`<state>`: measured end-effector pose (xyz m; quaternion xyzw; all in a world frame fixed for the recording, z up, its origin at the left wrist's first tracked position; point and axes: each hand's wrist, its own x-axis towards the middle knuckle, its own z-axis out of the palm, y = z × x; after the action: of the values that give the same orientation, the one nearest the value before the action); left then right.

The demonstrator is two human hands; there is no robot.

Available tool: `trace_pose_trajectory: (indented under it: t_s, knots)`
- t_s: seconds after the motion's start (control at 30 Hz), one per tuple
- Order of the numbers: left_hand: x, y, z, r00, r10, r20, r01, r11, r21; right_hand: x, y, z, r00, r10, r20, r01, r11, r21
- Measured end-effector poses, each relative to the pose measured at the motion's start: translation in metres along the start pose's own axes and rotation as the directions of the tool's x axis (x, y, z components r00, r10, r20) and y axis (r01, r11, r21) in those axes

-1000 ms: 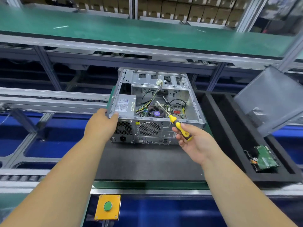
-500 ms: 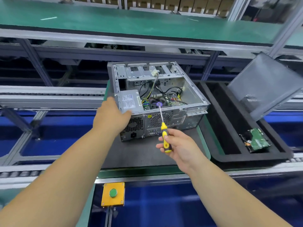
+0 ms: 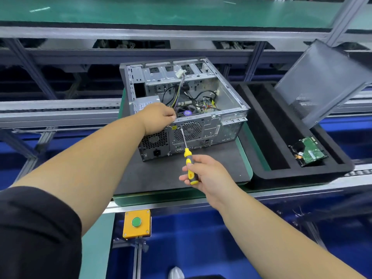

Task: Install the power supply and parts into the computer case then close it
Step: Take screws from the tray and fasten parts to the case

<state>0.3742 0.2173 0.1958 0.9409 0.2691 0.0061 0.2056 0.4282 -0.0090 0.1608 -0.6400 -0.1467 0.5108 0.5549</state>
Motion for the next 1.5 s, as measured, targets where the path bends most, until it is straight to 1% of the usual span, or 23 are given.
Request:
trace_pose_trajectory:
  t_s: [0.2, 0.3, 0.6, 0.83, 1.13, 1.23, 1.3, 1.5]
  knots:
    - [0.002, -0.004, 0.001, 1.000, -0.018, 0.009, 0.019, 0.986, -0.165, -0.002, -0.004, 0.002, 1.000, -0.017, 0.004, 0.017, 0.998, -0.061]
    - [0.003, -0.007, 0.001, 0.999, -0.036, 0.007, 0.036, 0.978, -0.208, 0.000, -0.008, 0.004, 1.000, -0.026, 0.011, 0.027, 0.996, -0.091]
    - [0.004, -0.010, 0.004, 1.000, -0.020, -0.015, 0.017, 0.983, -0.185, 0.003, -0.012, 0.007, 1.000, 0.014, 0.015, -0.013, 0.997, -0.076]
    - [0.006, -0.014, 0.005, 1.000, 0.004, -0.018, -0.007, 0.987, -0.161, 0.003, -0.014, 0.008, 1.000, -0.013, 0.004, 0.013, 0.998, -0.059]
    - [0.007, -0.016, 0.006, 0.999, 0.027, -0.032, -0.031, 0.992, -0.124, 0.007, -0.018, 0.016, 0.990, 0.126, -0.055, -0.121, 0.988, 0.094]
    - [0.007, -0.017, 0.007, 0.999, 0.022, -0.035, -0.026, 0.992, -0.125, 0.012, -0.017, 0.020, 0.977, 0.193, -0.091, -0.175, 0.969, 0.176]
    - [0.007, -0.017, 0.006, 0.999, 0.027, -0.038, -0.031, 0.993, -0.115, 0.014, -0.015, 0.022, 0.977, 0.199, -0.081, -0.176, 0.957, 0.232]
    - [0.007, -0.019, 0.007, 0.998, 0.047, -0.051, -0.053, 0.993, -0.108, 0.020, -0.012, 0.024, 0.964, 0.218, -0.149, -0.183, 0.959, 0.218]
